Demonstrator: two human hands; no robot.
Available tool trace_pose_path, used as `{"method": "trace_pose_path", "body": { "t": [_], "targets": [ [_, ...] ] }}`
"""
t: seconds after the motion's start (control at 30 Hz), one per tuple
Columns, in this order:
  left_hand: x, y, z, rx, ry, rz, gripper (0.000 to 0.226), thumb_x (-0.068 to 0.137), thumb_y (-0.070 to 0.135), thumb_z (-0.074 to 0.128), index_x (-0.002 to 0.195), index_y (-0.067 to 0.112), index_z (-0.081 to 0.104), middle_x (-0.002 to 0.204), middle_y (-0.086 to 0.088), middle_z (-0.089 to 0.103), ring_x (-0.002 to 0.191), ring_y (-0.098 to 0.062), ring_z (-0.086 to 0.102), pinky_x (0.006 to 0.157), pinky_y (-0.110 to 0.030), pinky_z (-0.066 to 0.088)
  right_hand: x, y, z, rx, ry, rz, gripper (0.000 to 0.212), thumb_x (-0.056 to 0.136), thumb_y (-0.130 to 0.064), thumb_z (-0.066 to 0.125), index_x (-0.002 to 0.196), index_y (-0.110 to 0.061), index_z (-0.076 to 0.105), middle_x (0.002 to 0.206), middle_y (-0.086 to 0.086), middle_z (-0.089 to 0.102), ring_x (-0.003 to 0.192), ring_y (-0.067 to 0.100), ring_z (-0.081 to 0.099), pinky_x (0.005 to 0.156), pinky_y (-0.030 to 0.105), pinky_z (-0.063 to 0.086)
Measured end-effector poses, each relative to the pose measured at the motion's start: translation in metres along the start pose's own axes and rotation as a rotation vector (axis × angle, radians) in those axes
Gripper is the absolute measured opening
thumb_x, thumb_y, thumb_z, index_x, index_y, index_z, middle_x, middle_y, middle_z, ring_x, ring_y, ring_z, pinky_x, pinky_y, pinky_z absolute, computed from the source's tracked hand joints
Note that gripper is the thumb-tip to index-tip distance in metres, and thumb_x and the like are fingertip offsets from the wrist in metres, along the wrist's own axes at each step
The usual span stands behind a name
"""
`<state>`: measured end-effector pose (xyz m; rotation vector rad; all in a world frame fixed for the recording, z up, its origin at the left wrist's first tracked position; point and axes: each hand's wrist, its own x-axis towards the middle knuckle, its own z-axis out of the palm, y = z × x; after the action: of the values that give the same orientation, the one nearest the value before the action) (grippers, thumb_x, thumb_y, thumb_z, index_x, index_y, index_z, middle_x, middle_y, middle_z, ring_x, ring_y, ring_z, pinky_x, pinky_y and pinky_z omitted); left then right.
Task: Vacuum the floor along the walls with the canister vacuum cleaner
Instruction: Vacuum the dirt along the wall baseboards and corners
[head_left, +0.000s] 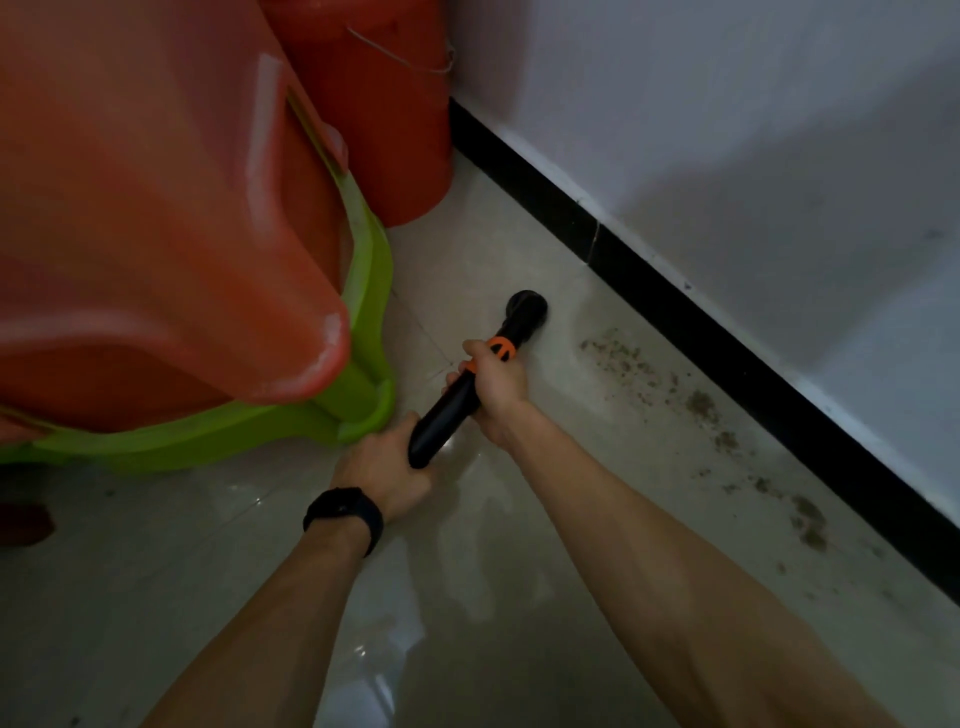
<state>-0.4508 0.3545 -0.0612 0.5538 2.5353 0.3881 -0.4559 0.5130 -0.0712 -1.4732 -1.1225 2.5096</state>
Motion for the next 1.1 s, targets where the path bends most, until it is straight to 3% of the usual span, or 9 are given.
{"method": "trace_pose_path", "body": {
  "t": [0.2, 0.37, 1.1],
  "targets": [
    [-0.034, -0.028, 0.001, 0.216, -0.045, 0.077, 0.027, 0.086, 0.036, 0.059, 0.103, 0.028, 0.041, 0.094, -0.001, 0.065, 0.084, -0.03, 0.064, 0.064, -0.033, 0.044, -0.03, 0.046, -0.007, 0.187, 0.025, 0.045, 0.011, 0.097, -0.01, 0.062, 0.096, -0.01, 0.05, 0.067, 0.004, 0.049, 0.049, 0.018, 0.054, 0.053, 0.033, 0.054],
    [-0.056, -0.022, 0.02, 0.275, -0.096, 0.193, 0.033, 0.086, 0.04, 0.056, 0.108, 0.024, 0.038, 0.102, -0.001, 0.065, 0.086, -0.031, 0.065, 0.063, -0.033, 0.044, -0.05, 0.059, -0.031, 0.269, 0.143, 0.022, 0.014, 0.096, -0.007, 0.061, 0.088, -0.011, 0.049, 0.06, 0.001, 0.046, 0.044, 0.016, 0.047, 0.048, 0.028, 0.049],
    [-0.021, 0.047, 0.031, 0.348, -0.12, 0.274, 0.033, 0.087, 0.034, 0.056, 0.108, 0.022, 0.034, 0.102, -0.002, 0.064, 0.085, -0.03, 0.063, 0.063, -0.033, 0.041, -0.031, 0.012, -0.074, 0.388, 0.238, -0.041, 0.015, 0.089, -0.008, 0.063, 0.083, -0.011, 0.049, 0.055, 0.0, 0.046, 0.04, 0.016, 0.044, 0.045, 0.027, 0.043]
  ]
}}
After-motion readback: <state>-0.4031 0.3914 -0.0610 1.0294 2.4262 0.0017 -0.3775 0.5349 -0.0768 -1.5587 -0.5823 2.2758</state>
